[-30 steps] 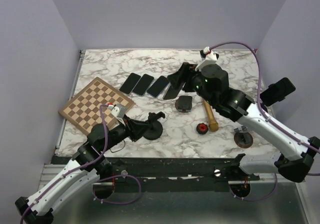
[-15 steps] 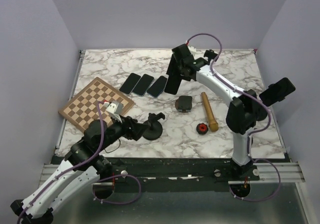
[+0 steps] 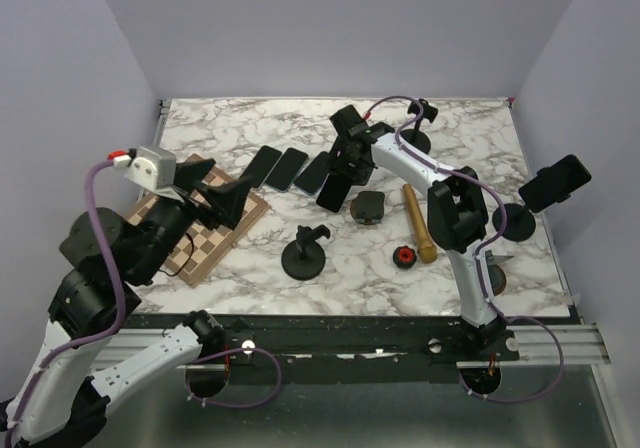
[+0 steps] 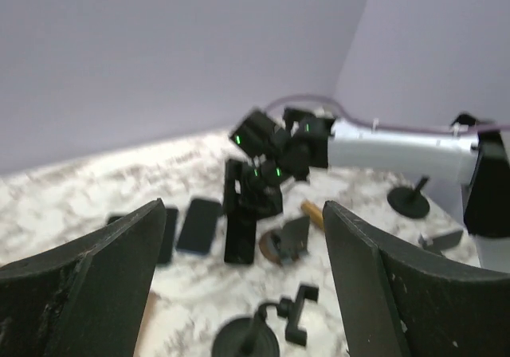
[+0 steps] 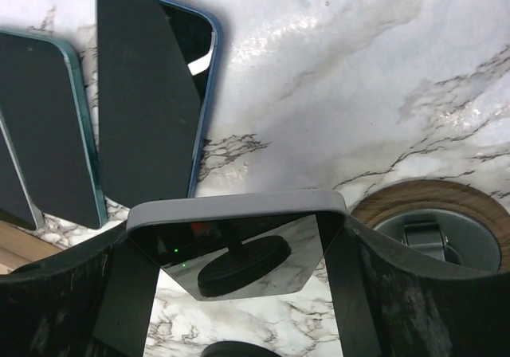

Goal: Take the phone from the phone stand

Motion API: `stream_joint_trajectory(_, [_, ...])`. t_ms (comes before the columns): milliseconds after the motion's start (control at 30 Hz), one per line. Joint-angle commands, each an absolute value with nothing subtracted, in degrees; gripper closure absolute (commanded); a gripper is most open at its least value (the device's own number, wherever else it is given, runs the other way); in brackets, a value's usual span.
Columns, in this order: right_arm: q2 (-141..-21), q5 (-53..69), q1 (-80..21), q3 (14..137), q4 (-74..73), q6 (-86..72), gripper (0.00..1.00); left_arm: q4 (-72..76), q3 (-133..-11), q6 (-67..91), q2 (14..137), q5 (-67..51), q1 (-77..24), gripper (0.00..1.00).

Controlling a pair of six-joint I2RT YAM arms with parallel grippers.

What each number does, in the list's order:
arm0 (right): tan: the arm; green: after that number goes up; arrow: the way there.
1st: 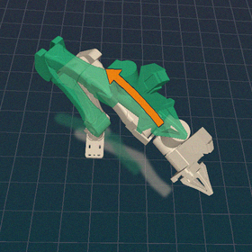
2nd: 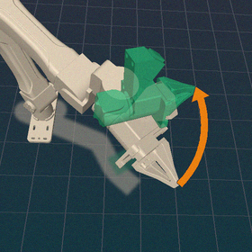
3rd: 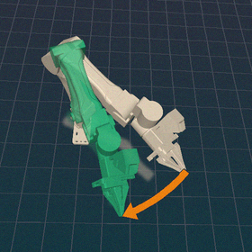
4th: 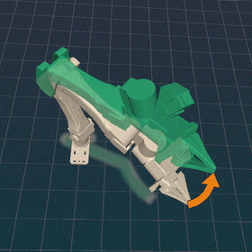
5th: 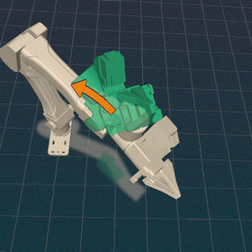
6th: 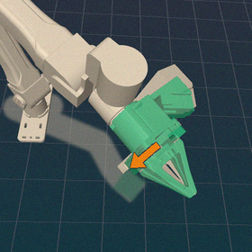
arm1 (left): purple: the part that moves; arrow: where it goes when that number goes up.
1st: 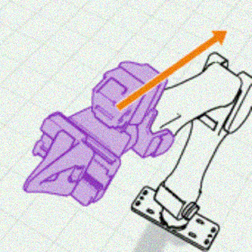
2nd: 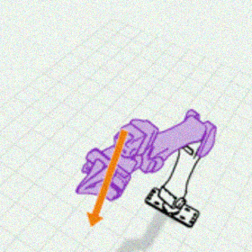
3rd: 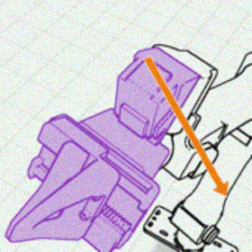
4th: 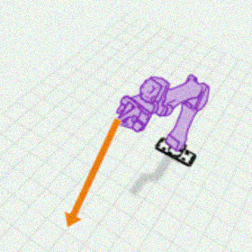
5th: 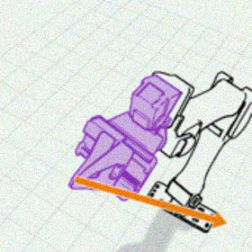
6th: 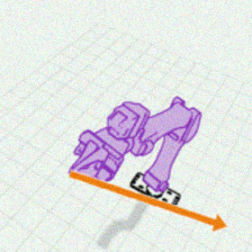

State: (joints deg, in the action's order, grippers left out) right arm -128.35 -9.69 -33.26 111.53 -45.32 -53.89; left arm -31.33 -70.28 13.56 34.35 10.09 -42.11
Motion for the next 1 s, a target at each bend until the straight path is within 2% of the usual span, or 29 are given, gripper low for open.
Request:
stream_joint_trajectory(0, [-127.8, -9.7, -32.5, 109.6, -44.0, -59.7, 0.99, -27.2, -80.5, 2.0, 39.3, 15.6, -41.9, 0.12])
stream_joint_trajectory(100, [-128.7, -10.6, -31.9, 108.7, -44.4, -62.2, 0.99, -23.2, -80.8, -2.4, 41.1, 17.8, -42.0, 0.12])
stream_joint_trajectory(233, [-129.0, -12.4, -31.2, 107.2, -44.7, -65.6, 0.99, -17.5, -74.3, -6.6, 40.9, 22.8, -42.0, 0.13])
stream_joint_trajectory(533, [-132.1, -13.5, -30.4, 107.9, -43.6, -67.6, 0.87, -1.6, -53.6, -10.4, 30.4, 27.7, -42.0, 0.11])
stream_joint_trajectory(967, [-136.7, -10.0, -30.4, 109.5, -40.4, -70.9, 0.79, 3.7, -49.2, -10.6, 29.9, 29.8, -42.0, 0.11])
